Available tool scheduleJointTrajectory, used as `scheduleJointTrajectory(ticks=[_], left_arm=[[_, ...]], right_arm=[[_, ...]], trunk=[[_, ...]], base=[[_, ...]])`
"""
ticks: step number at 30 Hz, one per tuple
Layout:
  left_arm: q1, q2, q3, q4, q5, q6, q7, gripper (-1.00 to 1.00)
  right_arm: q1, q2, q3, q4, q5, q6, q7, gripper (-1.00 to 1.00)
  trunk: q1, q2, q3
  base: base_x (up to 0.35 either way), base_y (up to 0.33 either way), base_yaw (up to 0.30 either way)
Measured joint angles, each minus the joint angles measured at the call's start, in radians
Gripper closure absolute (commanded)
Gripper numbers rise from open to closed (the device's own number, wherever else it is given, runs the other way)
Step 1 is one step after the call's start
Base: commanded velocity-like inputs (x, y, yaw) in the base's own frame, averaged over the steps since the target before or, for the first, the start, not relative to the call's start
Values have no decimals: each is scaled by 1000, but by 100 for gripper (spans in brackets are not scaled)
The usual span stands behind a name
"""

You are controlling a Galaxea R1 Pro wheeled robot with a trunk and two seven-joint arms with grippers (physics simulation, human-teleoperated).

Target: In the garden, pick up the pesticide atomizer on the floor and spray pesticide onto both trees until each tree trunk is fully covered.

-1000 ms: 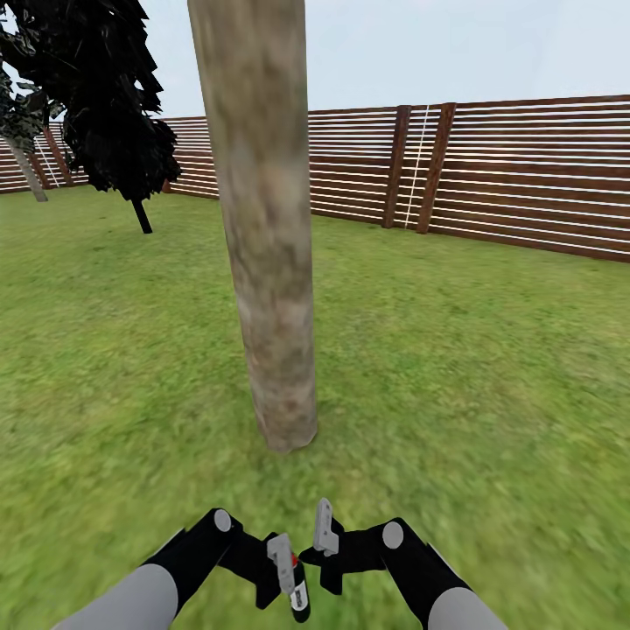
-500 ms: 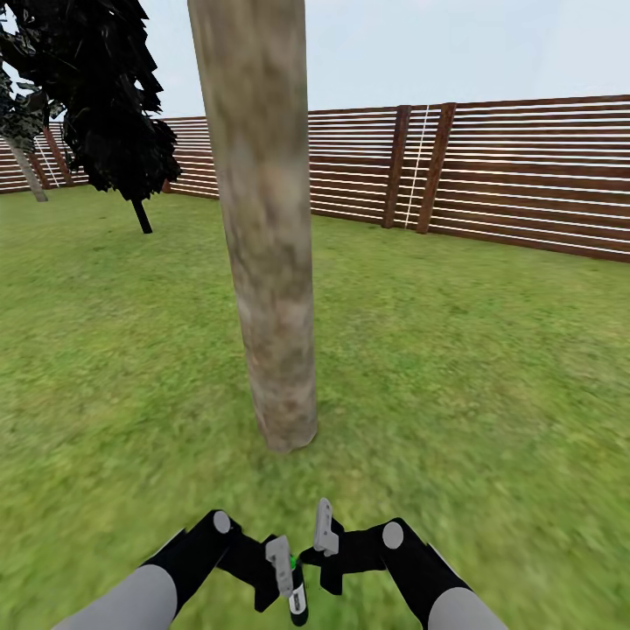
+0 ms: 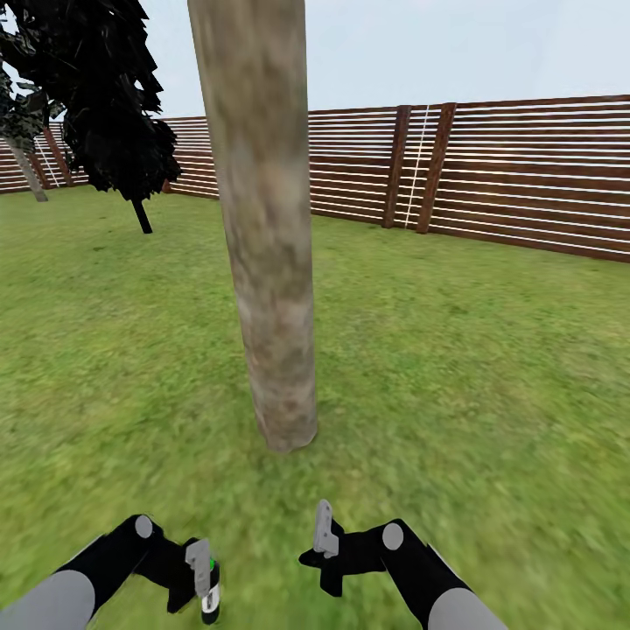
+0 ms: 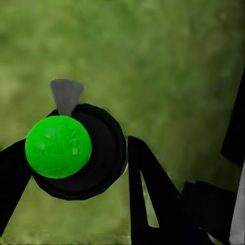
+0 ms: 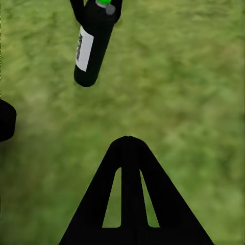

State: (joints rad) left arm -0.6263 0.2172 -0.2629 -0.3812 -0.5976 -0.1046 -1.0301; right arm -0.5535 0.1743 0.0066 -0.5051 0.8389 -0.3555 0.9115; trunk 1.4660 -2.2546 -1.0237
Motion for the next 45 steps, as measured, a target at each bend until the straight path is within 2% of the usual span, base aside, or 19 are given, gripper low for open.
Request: scheduleJointTrajectory(ticks=[1, 2, 4, 7, 9, 11, 12, 14, 15, 17, 20, 21, 23, 25, 30, 33, 34, 38, 45], left_arm=[[0, 13, 1, 0, 2, 0, 0, 100], [0, 38, 2, 1, 3, 4, 0, 100], [1, 56, 4, 8, 6, 10, 2, 100], [1, 66, 6, 24, 5, 16, 23, 100], [1, 68, 16, 26, 9, 29, 94, 100], [0, 65, 94, 27, 31, 58, 210, 100], [0, 61, 175, 27, 52, 64, 280, 100], [1, 42, 351, 37, 131, 66, 431, 100], [1, 20, 425, 54, 164, 66, 495, 100], [2, -24, 499, 94, 198, 67, 621, 100], [1, -101, 533, 128, 213, 74, 821, 100], [1, -130, 537, 135, 214, 89, 894, 100], [1, -163, 543, 143, 214, 175, 965, 100], [0, -173, 545, 141, 216, 327, 980, 100], [-7, -174, 541, 137, 215, 422, 982, 100], [-12, -169, 537, 127, 214, 536, 967, 100], [-15, -166, 540, 111, 217, 571, 933, 100], [-9, -173, 534, 11, 214, 603, 857, 100], [-15, -176, 546, -12, 217, 607, 856, 100]], right_arm=[[0, 0, 0, 1, 0, 0, 0, -100], [0, 0, 0, 3, 1, 0, 0, -100], [0, 0, 0, 4, 1, -1, 0, -100], [0, 0, -1, 5, 2, -1, -5, -100], [3, -11, -3, 47, 3, -2, -19, -100], [5, -61, -6, 145, 1, -3, -124, -100], [6, -92, -7, 200, 0, -3, -225, -100], [6, -142, -17, 332, -24, -5, -491, -100], [6, -150, -25, 389, -51, -5, -624, -100], [6, -154, -33, 445, -115, -5, -845, -100], [8, -156, -35, 466, -258, -5, -1024, -100], [16, -157, -36, 469, -344, -9, -1067, -100], [31, -162, -35, 472, -495, -33, -1106, -100], [70, -193, -36, 471, -558, -79, -1118, -100], [91, -208, -32, 470, -569, -119, -1121, -100], [92, -209, -34, 468, -572, -122, -1121, -100], [92, -208, -37, 468, -581, -126, -1122, -100], [92, -208, -44, 471, -637, -146, -1118, -100], [92, -207, -45, 467, -642, -149, -1121, -100]], trunk=[[0, 0, 0], [0, 0, 0], [0, 0, 0], [0, 0, 0], [0, 0, 0], [0, 0, 0], [0, 0, 0], [0, 0, 0], [0, 0, 0], [0, 0, 0], [0, 0, 0], [0, 0, 0], [0, 0, 0], [0, 0, 0], [0, 0, 0], [0, 0, 0], [0, 0, 0], [0, 0, 0], [-1, 0, 0]], base=[[0, 0, 0], [0, 0, 0], [0, 0, 0], [0, 0, 0], [0, 0, 0], [0, 0, 0], [0, 0, 0], [0, 0, 0], [0, 0, 0], [0, 0, 0], [0, 0, 0], [0, 0, 0], [0, 0, 0], [0, 0, 0], [0, 0, 0], [0, 0, 0], [0, 0, 0], [123, -8, 0], [300, -110, -10]])
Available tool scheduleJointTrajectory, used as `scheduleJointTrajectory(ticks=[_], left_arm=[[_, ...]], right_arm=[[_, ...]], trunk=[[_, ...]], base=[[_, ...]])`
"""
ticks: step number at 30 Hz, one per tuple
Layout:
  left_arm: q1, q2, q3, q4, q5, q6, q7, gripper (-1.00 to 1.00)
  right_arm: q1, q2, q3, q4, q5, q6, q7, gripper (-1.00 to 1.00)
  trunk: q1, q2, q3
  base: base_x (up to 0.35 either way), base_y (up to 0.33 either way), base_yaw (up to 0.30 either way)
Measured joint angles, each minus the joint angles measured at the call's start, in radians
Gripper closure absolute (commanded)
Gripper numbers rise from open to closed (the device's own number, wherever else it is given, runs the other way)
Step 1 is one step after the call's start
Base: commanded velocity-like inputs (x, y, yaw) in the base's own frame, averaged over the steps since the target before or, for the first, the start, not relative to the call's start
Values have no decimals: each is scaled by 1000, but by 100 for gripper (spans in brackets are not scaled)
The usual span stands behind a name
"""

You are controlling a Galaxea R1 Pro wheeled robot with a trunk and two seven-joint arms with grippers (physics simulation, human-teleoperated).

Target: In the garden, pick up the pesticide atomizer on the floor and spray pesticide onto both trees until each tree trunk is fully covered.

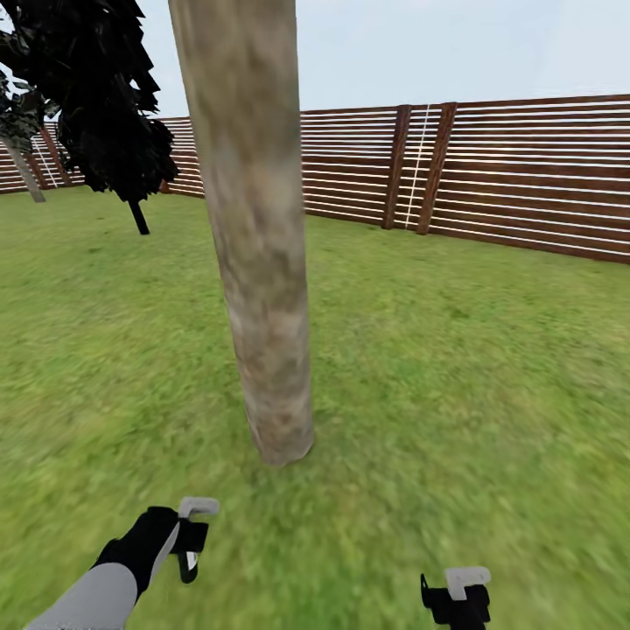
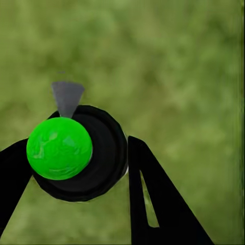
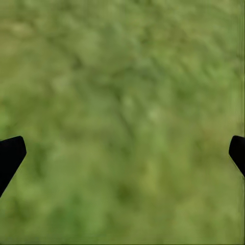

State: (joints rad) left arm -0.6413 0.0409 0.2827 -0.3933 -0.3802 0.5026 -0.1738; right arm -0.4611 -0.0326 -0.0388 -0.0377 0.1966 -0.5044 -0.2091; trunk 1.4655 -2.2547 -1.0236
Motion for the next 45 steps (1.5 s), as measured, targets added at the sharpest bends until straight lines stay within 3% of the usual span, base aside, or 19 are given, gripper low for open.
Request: scheduleJointTrajectory(ticks=[9, 18, 28, 30, 33, 36, 38, 41, 42, 45], left_arm=[[6, 3, 2, -50, -2, -1, 6, 100], [10, 4, 3, -59, -1, -6, 0, 100], [9, 11, 0, -65, 21, -15, -4, 100], [10, 2, 2, -127, 24, -14, -4, 100], [-1, -5, -3, -135, 32, -12, -8, 100], [-36, -34, -8, -135, 44, -7, -8, 100], [-70, -23, -10, -134, 37, -1, -8, 100], [-82, 47, -12, -131, 34, 2, -32, 100], [-83, 49, -17, -131, 38, 3, -71, 100], [-85, -1, -95, -133, 41, 7, -117, 100]], right_arm=[[0, 0, 0, 0, 0, 0, 0, -100], [0, 0, 0, 0, 0, 1, 0, -100], [0, 0, 1, 1, 0, 0, -1, -100], [0, 0, 0, 0, 0, 0, -1, -100], [0, 0, 0, 0, 0, 0, -1, -100], [0, -1, 0, 0, 0, 0, -1, -100], [0, -2, 0, 0, 1, 0, 0, -100], [0, -3, 0, 0, 1, 0, 0, -100], [0, -3, 0, 0, 1, 0, 0, -100], [0, -4, 0, 0, 1, 0, -1, -100]], trunk=[[0, 0, 0], [1, 0, 0], [1, 0, 0], [1, 0, 0], [1, 0, 0], [1, 0, 0], [1, 0, 0], [1, 0, 0], [1, 0, 0], [1, 0, 0]], base=[[230, -150, -239], [12, -6, -246], [-294, 0, -12], [-308, 0, 219], [-53, 0, 156], [-7, 0, 21], [-1, 0, 2], [0, 0, 0], [0, 0, 0], [0, 0, 0]])
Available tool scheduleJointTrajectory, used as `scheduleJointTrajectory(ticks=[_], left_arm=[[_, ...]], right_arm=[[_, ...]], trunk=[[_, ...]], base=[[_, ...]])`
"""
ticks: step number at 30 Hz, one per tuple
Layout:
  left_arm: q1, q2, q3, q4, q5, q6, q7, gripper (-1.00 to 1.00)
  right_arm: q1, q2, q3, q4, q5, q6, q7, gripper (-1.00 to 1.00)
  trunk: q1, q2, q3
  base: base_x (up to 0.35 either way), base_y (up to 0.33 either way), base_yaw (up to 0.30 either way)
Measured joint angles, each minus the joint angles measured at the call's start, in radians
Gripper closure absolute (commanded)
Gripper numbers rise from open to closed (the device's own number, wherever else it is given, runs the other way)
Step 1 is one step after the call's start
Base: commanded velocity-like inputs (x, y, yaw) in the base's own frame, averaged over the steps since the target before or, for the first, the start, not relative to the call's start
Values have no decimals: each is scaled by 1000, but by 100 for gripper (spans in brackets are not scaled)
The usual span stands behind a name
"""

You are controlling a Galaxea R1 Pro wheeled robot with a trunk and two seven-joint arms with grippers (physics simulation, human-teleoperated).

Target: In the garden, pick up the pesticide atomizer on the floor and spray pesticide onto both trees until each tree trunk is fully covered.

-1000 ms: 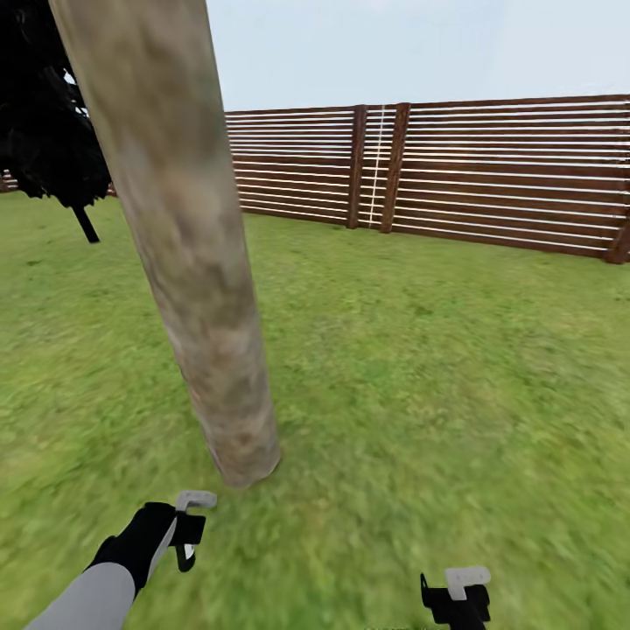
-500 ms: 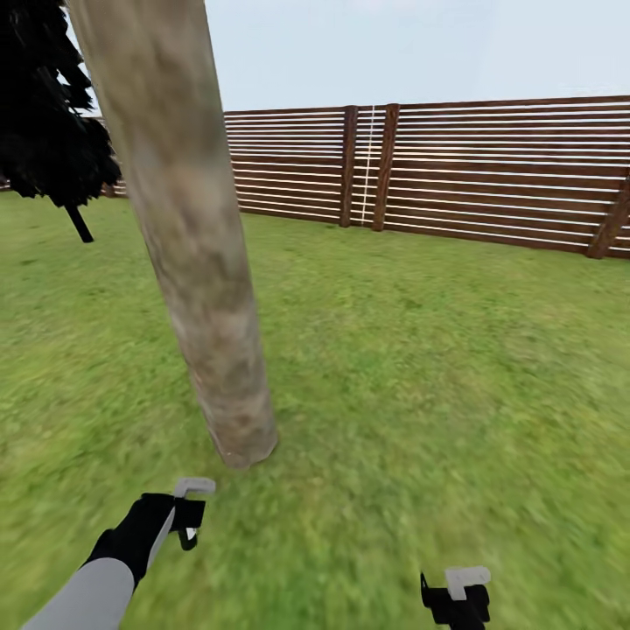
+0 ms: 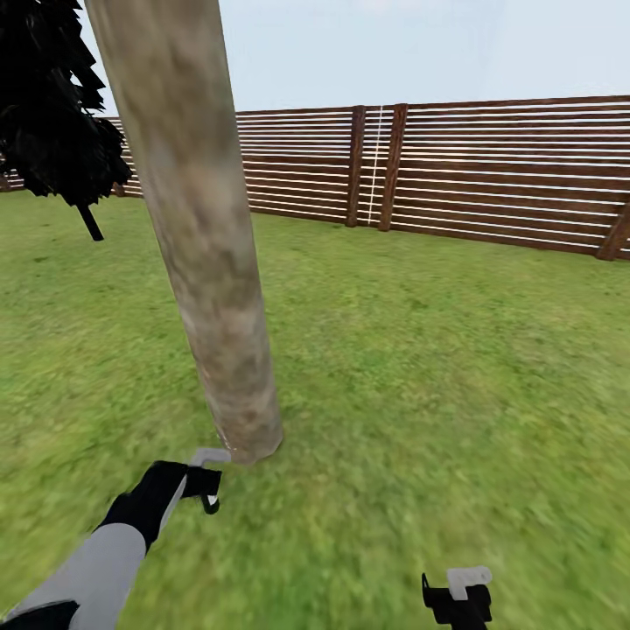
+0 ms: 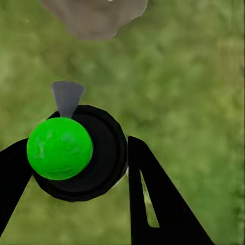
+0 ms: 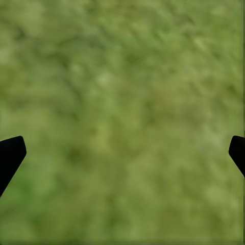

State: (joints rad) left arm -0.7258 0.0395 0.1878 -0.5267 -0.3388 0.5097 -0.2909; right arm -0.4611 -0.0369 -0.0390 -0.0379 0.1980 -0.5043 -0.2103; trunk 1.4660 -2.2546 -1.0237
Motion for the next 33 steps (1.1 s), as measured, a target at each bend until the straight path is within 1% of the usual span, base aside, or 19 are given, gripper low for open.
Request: scheduleJointTrajectory(ticks=[1, 2, 4, 7, 10, 12, 13, 14, 16, 18, 19, 21, 23, 26, 27, 28, 30, 31, 33], left_arm=[[-7, -29, -25, -6, 1, 5, -5, 100], [-25, -34, -35, -17, -4, 29, -8, 100], [-37, 11, -35, -21, -16, 45, -9, 100], [-41, 96, -35, -21, 8, 51, -21, 100], [-40, 86, -42, -22, 24, 56, -23, 100], [-44, 10, -45, -23, 30, 62, -24, 100], [-52, 4, -45, -24, 20, 61, -24, 100], [-60, 3, -45, -23, 18, 63, -24, 100], [-68, 20, -40, -31, 14, 79, -26, 100], [-68, 80, -37, -67, 12, 106, -51, 100], [-66, 92, -39, -78, 18, 113, -81, 100], [-62, 94, -43, -102, 19, 117, -106, 100], [-60, 83, -43, -133, 21, 124, -117, 100], [-68, 22, -43, -146, 26, 132, -121, 100], [-71, 12, -43, -156, 21, 133, -121, 100], [-74, 12, -43, -178, 16, 142, -121, 100], [-77, 26, -42, -279, 10, 251, -123, 100], [-77, 34, -41, -308, 10, 280, -124, 100], [-76, 72, -41, -369, 8, 323, -125, 100]], right_arm=[[0, -5, -1, 0, -1, 0, 0, -100], [0, -9, -1, -1, -1, 0, 0, -100], [0, -10, -1, -2, -1, 0, 0, -100], [0, -11, -1, -2, -1, 0, 0, -100], [0, -11, -1, -2, -1, 0, 0, -100], [0, -11, -1, -2, -2, -1, 0, -100], [0, -11, -1, -2, -1, 0, 0, -100], [0, -11, -1, -2, -1, 0, 0, -100], [0, -11, -1, -2, -1, 0, 0, -100], [0, -11, -1, -1, 0, 0, 0, -100], [0, -11, -1, -2, 0, 0, 0, -100], [0, -11, -1, -2, 0, 0, 0, -100], [0, -11, -1, -2, 0, 0, 0, -100], [0, -11, -1, -2, 0, 0, 0, -100], [0, -11, -1, -2, 0, 0, 0, -100], [0, -12, -1, -2, 0, 0, 0, -100], [0, -13, -1, -2, 0, 0, 0, -100], [0, -13, -1, -2, 0, 0, 0, -100], [0, -14, -1, -2, 0, 0, 0, -100]], trunk=[[0, 0, 0], [0, 0, 0], [0, 0, 0], [0, 0, 0], [0, 0, 0], [0, 0, 0], [0, 0, 0], [0, 0, 0], [0, 0, 0], [0, 0, 0], [0, 0, 0], [0, 0, 0], [0, 0, 0], [0, 0, 0], [0, 0, 0], [0, 0, 0], [0, 0, 0], [0, 0, 0], [0, 0, 0]], base=[[0, 0, 0], [0, 0, -28], [0, 0, -183], [0, 0, -197], [0, 0, -37], [0, 0, -4], [0, 0, -1], [0, 0, 0], [0, 0, 0], [0, 0, 0], [0, 0, 0], [-10, 0, 0], [-202, 0, 0], [-186, 0, 0], [-39, 0, 0], [-16, 0, 0], [-7, 0, 0], [-2, 0, 0], [-1, 0, 0]])
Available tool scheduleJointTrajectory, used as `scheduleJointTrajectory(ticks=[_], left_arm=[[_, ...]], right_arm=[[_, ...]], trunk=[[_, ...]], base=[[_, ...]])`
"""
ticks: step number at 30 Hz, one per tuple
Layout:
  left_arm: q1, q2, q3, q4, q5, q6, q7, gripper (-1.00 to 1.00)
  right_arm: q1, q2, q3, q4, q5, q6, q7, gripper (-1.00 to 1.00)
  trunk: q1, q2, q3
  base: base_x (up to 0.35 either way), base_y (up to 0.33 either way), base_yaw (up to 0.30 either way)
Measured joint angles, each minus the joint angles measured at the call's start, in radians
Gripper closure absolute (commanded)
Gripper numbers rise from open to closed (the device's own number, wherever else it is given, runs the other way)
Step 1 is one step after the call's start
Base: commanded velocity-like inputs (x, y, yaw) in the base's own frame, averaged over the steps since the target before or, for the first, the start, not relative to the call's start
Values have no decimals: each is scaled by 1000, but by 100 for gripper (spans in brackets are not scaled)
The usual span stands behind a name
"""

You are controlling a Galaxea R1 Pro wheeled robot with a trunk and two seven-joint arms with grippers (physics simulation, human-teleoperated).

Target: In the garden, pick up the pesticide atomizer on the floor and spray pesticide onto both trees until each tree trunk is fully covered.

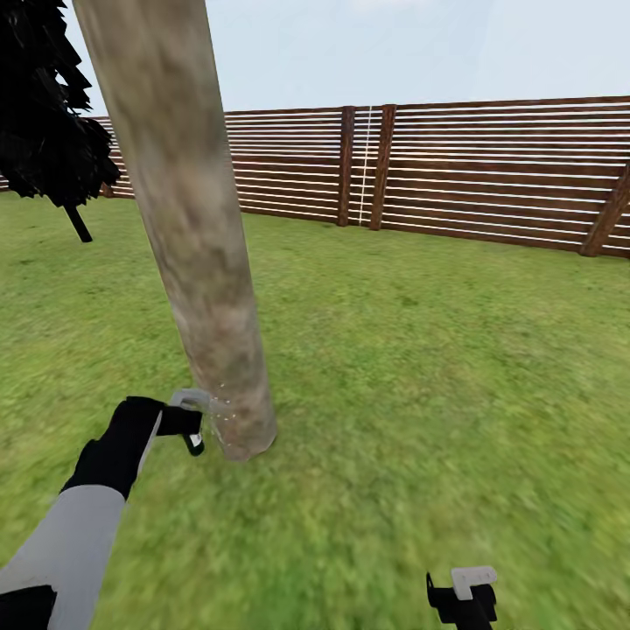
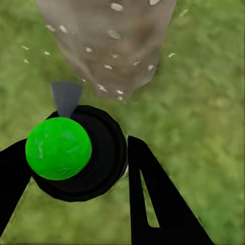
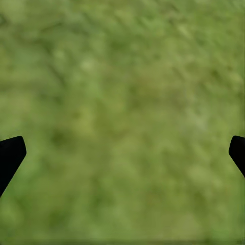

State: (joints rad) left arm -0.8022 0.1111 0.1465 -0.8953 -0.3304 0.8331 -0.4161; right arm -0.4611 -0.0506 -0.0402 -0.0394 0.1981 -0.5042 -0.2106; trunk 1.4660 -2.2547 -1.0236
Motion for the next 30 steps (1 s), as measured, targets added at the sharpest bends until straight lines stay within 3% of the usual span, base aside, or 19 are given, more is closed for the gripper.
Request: scheduleJointTrajectory(ticks=[7, 11, 14, 20, 30], left_arm=[[-27, 48, 0, -18, 10, 19, -1, 100], [-28, 32, -5, -19, 14, 22, -1, 100], [-34, 5, -45, -25, 22, 23, -1, 100], [-22, 3, -53, -62, 13, 49, 3, 100], [-22, 4, -48, -62, 7, 49, 8, 100]], right_arm=[[0, 0, 0, 0, 0, 0, 0, -100], [0, 0, 1, 0, 0, 0, 0, -100], [0, 1, 1, 0, 0, 0, 1, -100], [0, 2, 2, -1, -1, 0, 0, -100], [0, 1, 1, 0, 0, 0, 0, -100]], trunk=[[0, 0, 0], [0, 0, 0], [0, 0, 0], [0, 0, 0], [0, 0, 0]], base=[[0, 0, 0], [0, 0, 0], [-47, 0, 0], [-64, -48, 127], [0, -261, 5]])
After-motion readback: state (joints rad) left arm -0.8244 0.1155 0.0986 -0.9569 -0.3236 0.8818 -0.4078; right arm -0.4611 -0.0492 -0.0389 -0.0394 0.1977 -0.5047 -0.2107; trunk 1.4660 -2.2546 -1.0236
